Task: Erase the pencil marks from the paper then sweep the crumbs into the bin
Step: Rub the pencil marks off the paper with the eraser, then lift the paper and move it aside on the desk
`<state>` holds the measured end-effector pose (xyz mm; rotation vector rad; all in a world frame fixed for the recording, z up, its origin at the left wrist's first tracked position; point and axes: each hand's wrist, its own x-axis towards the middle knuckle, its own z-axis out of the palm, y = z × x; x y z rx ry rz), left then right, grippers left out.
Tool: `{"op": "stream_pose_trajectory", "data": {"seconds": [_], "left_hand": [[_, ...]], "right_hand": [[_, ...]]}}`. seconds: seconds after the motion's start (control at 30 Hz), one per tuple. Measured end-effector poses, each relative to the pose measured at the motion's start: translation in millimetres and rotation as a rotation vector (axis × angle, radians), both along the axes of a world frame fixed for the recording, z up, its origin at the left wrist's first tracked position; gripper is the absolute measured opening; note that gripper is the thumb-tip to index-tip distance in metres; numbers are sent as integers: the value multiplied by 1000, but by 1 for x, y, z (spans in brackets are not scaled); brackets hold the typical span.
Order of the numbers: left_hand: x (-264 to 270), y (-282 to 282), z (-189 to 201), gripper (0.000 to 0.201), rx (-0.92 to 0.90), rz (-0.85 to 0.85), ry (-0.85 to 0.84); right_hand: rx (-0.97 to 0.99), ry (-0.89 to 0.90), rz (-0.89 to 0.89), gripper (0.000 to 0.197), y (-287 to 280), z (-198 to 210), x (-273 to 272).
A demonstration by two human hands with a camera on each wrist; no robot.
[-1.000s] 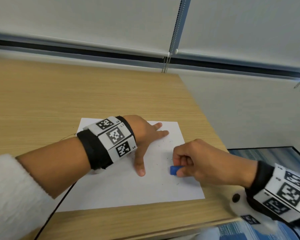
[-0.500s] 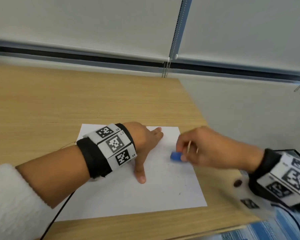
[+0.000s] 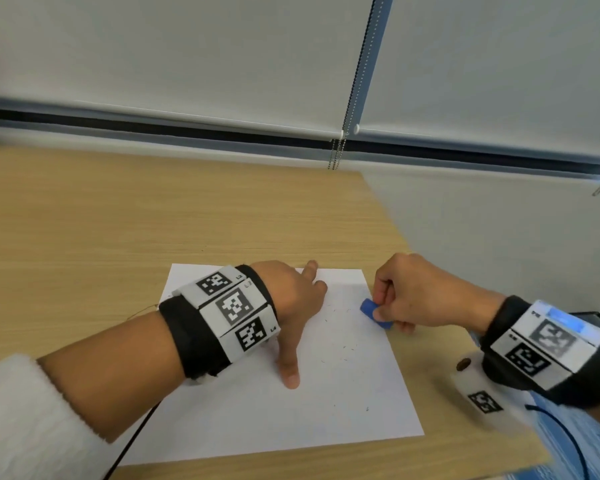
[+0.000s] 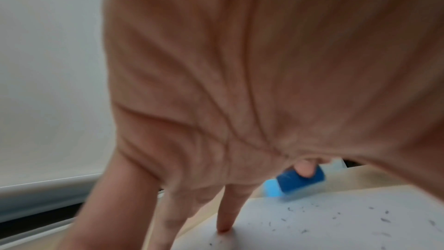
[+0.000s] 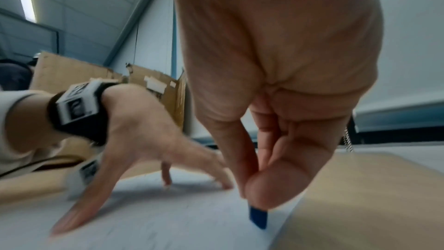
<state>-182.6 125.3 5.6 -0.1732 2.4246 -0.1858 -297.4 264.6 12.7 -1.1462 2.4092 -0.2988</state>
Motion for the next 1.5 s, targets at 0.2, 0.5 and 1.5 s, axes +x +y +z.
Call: {"op": "stream_pose_trajectory", "data": {"seconds": [0.2, 0.5, 1.5], "left_hand": [[7, -4, 1, 134, 52, 18, 9], [46, -60, 28, 83, 76, 153, 322], [92, -155, -15, 19, 197, 449, 533]], "right_hand": [[-180, 213, -147, 9, -30, 25, -57], [53, 316, -79, 6, -48, -7, -88], [-48, 223, 317, 15, -44, -24, -44]]}}
